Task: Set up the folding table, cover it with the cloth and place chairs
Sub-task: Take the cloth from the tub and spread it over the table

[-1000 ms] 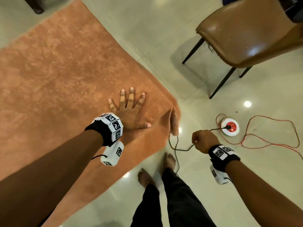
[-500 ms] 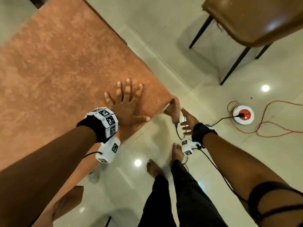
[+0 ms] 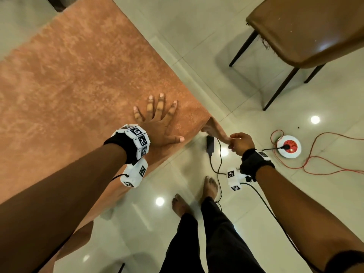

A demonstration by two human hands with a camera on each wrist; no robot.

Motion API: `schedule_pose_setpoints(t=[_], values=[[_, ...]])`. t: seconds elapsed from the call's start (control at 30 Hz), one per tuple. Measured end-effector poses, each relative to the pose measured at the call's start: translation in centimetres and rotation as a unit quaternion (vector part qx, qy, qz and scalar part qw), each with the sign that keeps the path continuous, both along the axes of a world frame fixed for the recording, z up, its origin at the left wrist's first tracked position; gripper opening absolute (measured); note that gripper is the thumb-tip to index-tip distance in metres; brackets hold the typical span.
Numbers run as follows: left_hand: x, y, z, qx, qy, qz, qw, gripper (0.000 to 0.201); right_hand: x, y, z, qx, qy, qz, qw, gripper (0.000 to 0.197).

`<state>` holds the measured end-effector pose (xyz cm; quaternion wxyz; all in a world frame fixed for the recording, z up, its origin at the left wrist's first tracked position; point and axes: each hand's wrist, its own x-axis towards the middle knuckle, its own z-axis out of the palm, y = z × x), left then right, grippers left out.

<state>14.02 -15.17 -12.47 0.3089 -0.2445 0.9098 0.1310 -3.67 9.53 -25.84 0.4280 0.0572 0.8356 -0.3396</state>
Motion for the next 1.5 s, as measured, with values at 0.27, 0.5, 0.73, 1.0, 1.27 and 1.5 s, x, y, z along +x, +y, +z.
schedule_pose_setpoints(t=[0.27,0.5,0.73,1.0,1.27,1.5], values=[[3.5,2.4,0.0,-0.006,0.094,0.003,0.996,0.092,2.7,-4.9,9.9,-0.17,0.301,0.134,0.929,0.03],[11.9,3.1,-0.3,-0.089,0.175,0.135,0.971,0.1,7.0,-11.9,14.3,-0.148,0.416,0.443,0.78,0.062],[20.5,3.1,-1.8,-0.135,0.117,0.092,0.98,0.106,10.6,-12.3,11.1,0.004,0.393,0.579,0.715,0.082],[23.1,4.5,-1.2,-0.099,0.118,0.11,0.982,0.107,12.3,-11.6,12.3,0.039,0.371,0.59,0.716,0.091],[31.7,3.0,0.6,-0.044,0.228,0.226,0.946,0.092,17.1,-13.5,15.1,0.05,0.307,0.571,0.76,0.083],[46.2,-2.5,-1.4,-0.136,0.119,0.595,0.783,0.087,27.3,-21.4,16.9,-0.06,0.333,0.694,0.636,0.098]])
